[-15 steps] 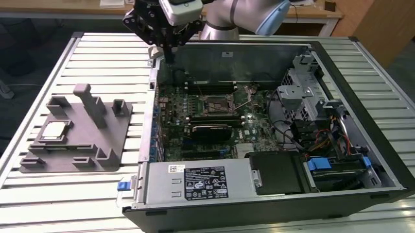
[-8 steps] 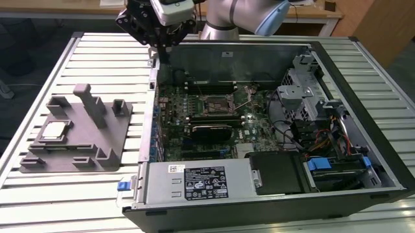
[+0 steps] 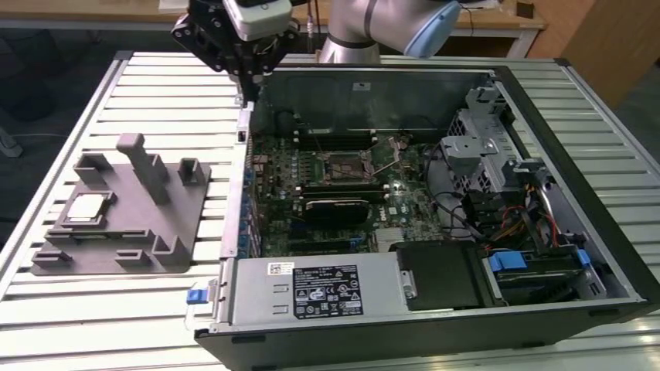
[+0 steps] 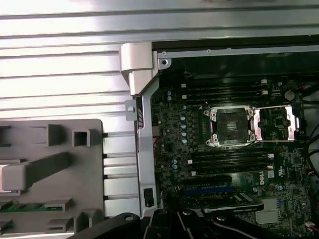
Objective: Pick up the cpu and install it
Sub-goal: 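Reach for the cpu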
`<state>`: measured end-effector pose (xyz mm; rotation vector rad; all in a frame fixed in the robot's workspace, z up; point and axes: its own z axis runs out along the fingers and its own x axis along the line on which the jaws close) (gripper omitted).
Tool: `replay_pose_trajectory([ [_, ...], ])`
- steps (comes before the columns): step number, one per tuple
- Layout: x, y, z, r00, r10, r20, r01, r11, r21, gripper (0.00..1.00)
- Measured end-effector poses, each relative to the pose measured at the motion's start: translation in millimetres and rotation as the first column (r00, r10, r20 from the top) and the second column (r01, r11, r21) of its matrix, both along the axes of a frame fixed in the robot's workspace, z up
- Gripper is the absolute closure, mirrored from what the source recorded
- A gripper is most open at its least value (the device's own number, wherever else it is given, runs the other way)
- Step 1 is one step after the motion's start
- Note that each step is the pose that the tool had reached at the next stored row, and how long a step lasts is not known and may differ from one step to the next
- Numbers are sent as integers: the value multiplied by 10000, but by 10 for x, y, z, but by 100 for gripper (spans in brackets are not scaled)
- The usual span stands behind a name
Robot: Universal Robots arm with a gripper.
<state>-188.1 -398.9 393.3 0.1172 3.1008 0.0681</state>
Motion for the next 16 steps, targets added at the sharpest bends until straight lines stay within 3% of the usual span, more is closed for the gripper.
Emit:
replay_pose_trajectory([
  [16,-300,0,0,9999,0,105,0,10000,0,89],
])
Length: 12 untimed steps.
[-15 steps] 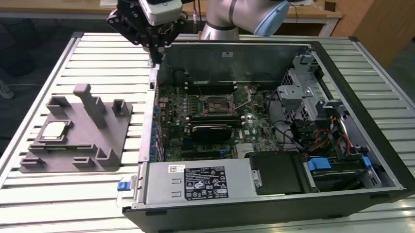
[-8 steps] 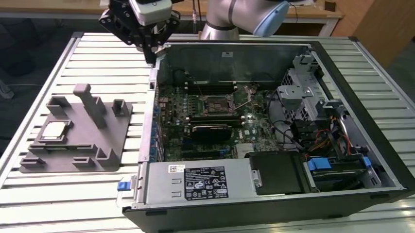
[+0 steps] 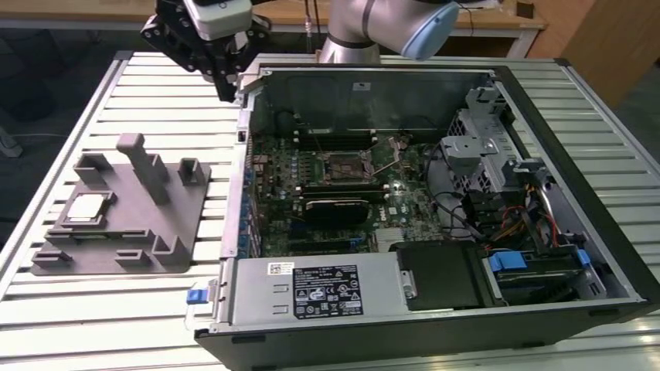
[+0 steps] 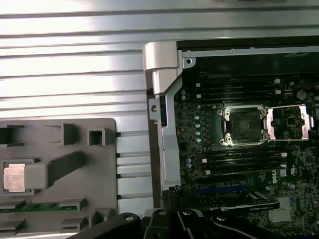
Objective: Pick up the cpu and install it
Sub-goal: 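Reach for the cpu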
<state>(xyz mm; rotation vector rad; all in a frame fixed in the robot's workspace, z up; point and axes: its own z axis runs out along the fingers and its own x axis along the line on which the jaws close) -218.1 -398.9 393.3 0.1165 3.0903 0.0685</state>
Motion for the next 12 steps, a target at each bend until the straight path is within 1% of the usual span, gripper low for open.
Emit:
replay_pose_trajectory([
  [12,-251,0,0,10000,-1,88,1,10000,0,89],
])
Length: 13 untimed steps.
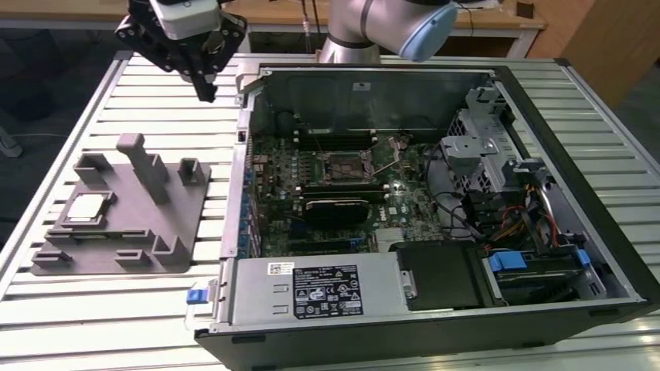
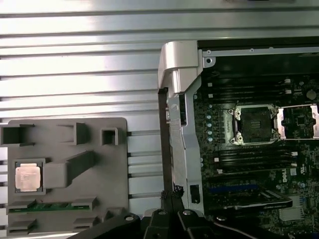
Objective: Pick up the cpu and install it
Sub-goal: 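Reach for the cpu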
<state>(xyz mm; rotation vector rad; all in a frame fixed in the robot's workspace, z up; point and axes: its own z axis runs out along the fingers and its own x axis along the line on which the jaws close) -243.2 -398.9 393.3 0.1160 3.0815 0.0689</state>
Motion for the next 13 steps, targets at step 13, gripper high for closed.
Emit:
replay_pose_trajectory([
  [13,-258,0,0,10000,1,87,-1,10000,0,89],
])
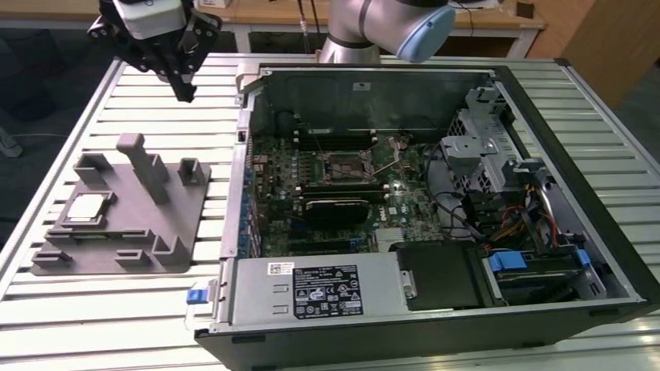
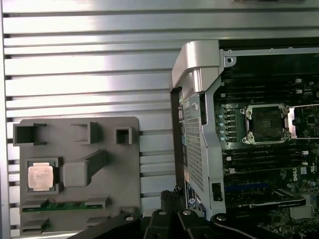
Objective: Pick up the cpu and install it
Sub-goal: 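Reach for the cpu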
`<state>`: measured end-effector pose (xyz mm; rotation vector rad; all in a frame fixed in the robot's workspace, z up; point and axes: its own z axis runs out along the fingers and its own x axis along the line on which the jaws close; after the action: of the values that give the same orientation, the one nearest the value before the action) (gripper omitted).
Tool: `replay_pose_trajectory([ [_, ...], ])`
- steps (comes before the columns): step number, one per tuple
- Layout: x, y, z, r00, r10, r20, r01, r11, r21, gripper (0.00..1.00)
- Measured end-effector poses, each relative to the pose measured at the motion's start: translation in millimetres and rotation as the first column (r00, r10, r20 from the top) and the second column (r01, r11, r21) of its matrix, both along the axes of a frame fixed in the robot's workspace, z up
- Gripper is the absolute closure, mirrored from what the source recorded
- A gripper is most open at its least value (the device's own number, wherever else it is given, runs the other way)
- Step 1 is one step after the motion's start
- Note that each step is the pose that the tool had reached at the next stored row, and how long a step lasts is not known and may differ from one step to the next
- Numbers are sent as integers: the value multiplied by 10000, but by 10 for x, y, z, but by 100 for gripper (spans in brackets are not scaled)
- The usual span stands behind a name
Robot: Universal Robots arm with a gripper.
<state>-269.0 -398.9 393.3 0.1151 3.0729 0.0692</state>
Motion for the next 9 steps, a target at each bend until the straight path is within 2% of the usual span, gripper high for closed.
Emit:
replay_pose_trajectory([
  [9,-158,0,0,10000,-1,39,1,10000,2,89],
])
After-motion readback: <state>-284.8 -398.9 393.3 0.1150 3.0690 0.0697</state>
